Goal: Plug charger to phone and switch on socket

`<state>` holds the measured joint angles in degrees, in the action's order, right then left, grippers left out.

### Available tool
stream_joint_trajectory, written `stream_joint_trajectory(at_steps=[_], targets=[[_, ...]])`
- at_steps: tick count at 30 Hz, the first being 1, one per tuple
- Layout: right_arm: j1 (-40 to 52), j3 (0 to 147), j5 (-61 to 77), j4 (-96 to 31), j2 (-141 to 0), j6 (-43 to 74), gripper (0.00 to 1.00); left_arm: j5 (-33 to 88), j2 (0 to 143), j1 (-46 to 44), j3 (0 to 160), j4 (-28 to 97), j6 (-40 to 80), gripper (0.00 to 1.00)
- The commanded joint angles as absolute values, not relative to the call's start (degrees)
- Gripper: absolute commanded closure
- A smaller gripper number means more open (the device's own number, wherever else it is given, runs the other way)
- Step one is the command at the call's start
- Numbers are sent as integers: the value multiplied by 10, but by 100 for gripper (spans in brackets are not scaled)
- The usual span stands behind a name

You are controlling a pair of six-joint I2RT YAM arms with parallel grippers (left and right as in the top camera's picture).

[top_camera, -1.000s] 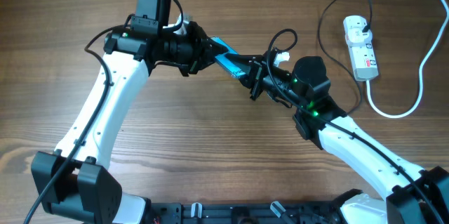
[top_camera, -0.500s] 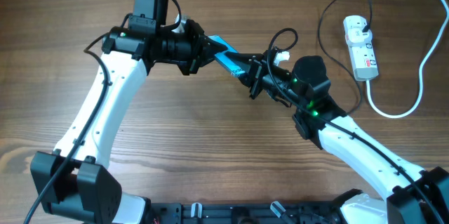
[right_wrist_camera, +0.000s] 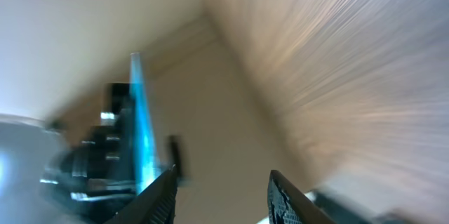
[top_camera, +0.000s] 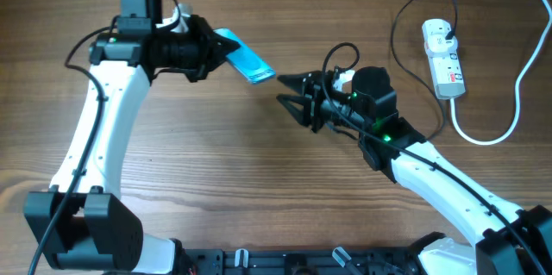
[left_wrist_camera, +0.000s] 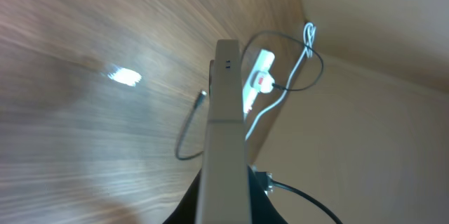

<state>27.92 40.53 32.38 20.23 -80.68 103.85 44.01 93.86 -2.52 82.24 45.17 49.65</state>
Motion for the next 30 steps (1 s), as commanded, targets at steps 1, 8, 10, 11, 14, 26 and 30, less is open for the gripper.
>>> stream_joint_trajectory(at_steps=[1,8,10,11,14,26,30], targets=[[278,406,262,179,-804,678,58,451,938,10,824,488,375,96],[276,406,91,59,-804,424,36,423,939,14,823,595,222,96],[270,409,51,30,-804,387,34,394,944,13,821,603,222,96],[268,414,27,11,-804,372,33,394,949,11,820,600,222,96],[261,441,-86,-63,-804,342,33,394,969,-1,820,584,223,96],[194,458,-207,-95,-856,303,53,484,1047,-74,820,482,247,96],[159,458,-123,-52,-909,255,54,484,1048,-75,820,476,247,96]])
